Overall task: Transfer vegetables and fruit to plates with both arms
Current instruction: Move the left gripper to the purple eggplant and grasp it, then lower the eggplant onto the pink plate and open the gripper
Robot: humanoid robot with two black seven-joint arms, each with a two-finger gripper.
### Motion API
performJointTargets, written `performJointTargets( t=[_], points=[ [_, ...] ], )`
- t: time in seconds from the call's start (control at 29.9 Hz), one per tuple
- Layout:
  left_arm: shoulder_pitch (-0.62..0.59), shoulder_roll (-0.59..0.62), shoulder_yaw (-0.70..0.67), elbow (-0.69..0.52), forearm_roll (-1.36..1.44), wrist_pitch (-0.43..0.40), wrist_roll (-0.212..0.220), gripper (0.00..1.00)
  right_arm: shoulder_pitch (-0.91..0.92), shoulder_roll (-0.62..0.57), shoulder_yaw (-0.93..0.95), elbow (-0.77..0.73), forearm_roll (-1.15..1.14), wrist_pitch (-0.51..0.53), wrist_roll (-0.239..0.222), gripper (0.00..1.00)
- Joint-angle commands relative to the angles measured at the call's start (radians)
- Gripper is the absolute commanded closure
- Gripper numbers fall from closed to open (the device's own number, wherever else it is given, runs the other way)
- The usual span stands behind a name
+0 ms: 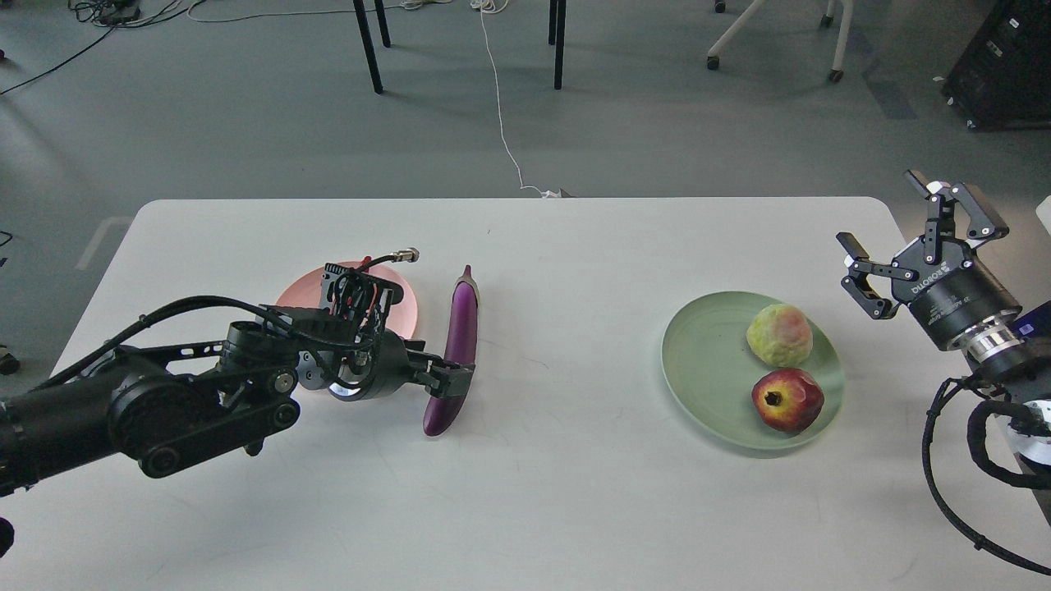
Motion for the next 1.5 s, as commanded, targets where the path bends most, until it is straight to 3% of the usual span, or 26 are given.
performJointTargets(
  t=[0.0,0.2,0.23,0.33,0.5,0.77,0.9,1.07,1.14,1.3,1.47],
  points=[
    [0.000,-0.009,-0.002,-0.002,-0.001,-0.002,0.000,0.22,0.000,0.000,0.000,0.000,0.000,0.000,0.000,0.02],
    [0.002,-0.016,0.004,-0.002,-0.001,-0.011,0.000,0.42,0.000,-0.002,0.000,-0.001,0.000,0.000,0.000,0.02],
    [0.002,-0.016,0.004,-0.002,-0.001,-0.011,0.001,0.48,0.000,0.000,0.000,0.000,0.000,0.000,0.000,0.02],
    [0.000,-0.015,0.004,-0.002,0.003,-0.011,0.006,0.80,0.000,0.000,0.000,0.000,0.000,0.000,0.000,0.02],
    [0.000,-0.009,0.002,-0.010,0.002,-0.013,0.021,0.90,0.000,-0.002,0.000,0.000,0.000,0.000,0.000,0.02],
    [-0.019,0.075,-0.076,-0.079,-0.013,-0.031,0.023,0.91,0.000,-0.002,0.000,0.000,0.000,0.000,0.000,0.02],
    [-0.026,0.184,-0.119,-0.086,-0.012,-0.100,-0.021,0.91,0.001,0.000,-0.002,-0.005,0.000,0.000,0.000,0.02],
    [-0.012,0.319,-0.104,-0.073,-0.012,-0.105,-0.091,0.89,0.009,0.001,-0.002,-0.006,-0.002,0.000,0.000,0.02],
    [-0.006,0.327,-0.104,-0.065,-0.015,-0.099,-0.092,0.87,0.009,0.006,-0.003,-0.008,-0.002,0.000,0.000,0.02],
    [0.019,0.304,-0.111,-0.062,-0.012,-0.095,-0.088,0.69,0.009,0.010,-0.006,-0.018,-0.006,0.000,0.000,0.02],
    [0.017,0.284,-0.122,-0.063,-0.013,-0.094,-0.094,0.68,0.009,0.004,-0.005,-0.018,-0.006,0.001,0.000,0.02]
  ],
)
